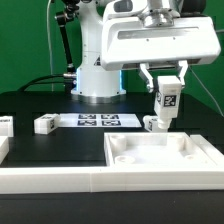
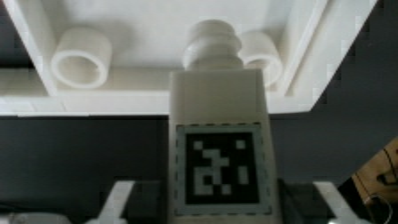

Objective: Assemble square table

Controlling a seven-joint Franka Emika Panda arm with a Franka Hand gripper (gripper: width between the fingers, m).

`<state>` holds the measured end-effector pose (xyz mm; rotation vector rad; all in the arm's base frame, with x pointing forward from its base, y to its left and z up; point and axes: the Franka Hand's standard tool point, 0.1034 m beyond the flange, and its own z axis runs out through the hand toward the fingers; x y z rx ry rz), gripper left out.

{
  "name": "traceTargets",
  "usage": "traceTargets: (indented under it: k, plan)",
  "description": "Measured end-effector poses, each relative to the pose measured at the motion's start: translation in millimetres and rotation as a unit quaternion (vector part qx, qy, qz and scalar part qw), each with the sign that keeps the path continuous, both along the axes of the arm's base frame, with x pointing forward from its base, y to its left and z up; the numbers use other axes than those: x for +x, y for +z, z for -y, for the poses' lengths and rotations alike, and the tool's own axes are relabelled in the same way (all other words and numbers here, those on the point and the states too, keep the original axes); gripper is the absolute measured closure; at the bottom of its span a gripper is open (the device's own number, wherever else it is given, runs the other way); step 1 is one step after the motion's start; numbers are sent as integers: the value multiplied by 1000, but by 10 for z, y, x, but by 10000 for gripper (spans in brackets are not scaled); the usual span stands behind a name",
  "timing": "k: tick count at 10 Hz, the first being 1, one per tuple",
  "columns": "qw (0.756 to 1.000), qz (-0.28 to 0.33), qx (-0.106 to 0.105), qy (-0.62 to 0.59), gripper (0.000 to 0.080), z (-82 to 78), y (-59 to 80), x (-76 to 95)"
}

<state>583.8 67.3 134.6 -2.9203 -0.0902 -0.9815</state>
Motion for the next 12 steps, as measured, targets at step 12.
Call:
traceTargets:
  k: [12]
  plan:
    - [999, -17, 10, 25, 509, -332, -190, 311]
